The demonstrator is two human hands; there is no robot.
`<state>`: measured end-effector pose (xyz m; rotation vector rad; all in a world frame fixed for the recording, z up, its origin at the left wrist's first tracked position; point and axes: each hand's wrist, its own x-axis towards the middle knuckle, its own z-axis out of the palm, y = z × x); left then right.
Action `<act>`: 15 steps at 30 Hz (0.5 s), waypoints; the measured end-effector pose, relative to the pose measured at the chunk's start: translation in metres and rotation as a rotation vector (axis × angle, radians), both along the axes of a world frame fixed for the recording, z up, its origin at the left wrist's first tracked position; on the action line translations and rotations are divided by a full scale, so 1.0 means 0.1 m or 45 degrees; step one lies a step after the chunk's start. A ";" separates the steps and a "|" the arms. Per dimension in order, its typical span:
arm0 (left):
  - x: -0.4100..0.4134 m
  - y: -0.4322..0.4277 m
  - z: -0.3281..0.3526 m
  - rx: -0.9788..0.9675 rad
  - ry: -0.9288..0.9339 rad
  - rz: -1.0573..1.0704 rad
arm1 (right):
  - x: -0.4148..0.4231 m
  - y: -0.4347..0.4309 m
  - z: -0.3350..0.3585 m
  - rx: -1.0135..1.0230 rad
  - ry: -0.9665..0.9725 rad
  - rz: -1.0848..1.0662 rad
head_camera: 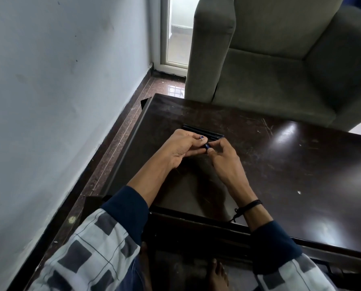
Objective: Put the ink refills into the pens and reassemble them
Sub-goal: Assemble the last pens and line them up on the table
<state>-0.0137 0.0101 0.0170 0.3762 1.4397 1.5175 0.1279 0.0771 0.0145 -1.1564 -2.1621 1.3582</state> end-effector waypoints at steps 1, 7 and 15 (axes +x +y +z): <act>0.00 0.00 0.01 -0.008 0.002 0.015 | 0.00 0.01 0.00 -0.024 -0.009 0.016; -0.10 0.00 0.01 -0.069 -0.049 0.200 | 0.03 0.09 0.03 -0.150 -0.084 0.119; -0.09 0.00 -0.04 -0.350 0.728 -0.065 | 0.11 0.25 0.04 -0.096 -0.051 -0.073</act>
